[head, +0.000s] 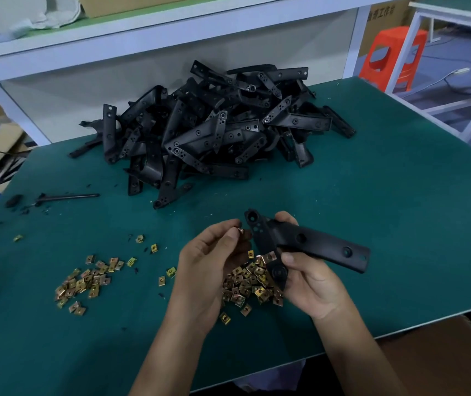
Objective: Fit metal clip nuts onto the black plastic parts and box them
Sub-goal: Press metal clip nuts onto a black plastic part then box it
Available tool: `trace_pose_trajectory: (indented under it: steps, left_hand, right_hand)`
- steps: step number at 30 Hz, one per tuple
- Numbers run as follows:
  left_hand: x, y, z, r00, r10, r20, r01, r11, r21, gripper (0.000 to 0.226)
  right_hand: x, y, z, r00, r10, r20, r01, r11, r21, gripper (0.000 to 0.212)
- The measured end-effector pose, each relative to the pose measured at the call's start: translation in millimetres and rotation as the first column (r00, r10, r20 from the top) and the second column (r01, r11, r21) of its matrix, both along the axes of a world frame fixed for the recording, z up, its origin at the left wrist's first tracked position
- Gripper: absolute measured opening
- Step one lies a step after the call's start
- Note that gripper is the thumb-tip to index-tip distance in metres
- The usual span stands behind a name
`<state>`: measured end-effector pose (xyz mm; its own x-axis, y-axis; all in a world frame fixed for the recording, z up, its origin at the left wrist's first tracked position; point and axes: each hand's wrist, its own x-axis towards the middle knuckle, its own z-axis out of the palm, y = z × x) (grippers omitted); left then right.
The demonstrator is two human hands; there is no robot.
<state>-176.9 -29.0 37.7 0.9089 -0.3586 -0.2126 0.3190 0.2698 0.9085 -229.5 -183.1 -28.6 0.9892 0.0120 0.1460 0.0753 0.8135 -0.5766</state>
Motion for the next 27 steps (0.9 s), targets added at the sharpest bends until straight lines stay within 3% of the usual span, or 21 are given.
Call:
trace_pose_trajectory:
  steps: [4,13,18,23,27]
  left_hand:
    - [-6,-3,4,0.997,-0.04,-0.061,0.036,0.996,-0.076,0.02]
    - [-7,-2,8,0.988,-0.048,-0.148,0.034,0.995,-0.096,0.025]
    - [-11,-3,11,0.994,-0.033,-0.106,0.031,0.999,-0.018,0.011]
    - [-4,4,12,0.997,-0.032,-0.066,0.04,0.991,0.125,0.012]
    - [2,8,15,0.995,-0.07,-0.073,0.08,0.985,0.152,0.015]
  right_hand:
    - [-1,1,1,0.999,-0.014,-0.038,0.012,0.999,-0.044,0.059]
    - [-1,4,8,0.999,-0.022,-0.045,0.022,1.0,-0.005,0.06]
    - [-1,4,9,0.997,-0.039,-0.071,0.036,0.999,-0.035,0.064]
    - [0,5,7,0.992,-0.07,-0.1,0.055,0.987,-0.152,0.066]
    - [0,8,4,0.99,-0.063,-0.126,0.038,0.981,-0.189,0.066]
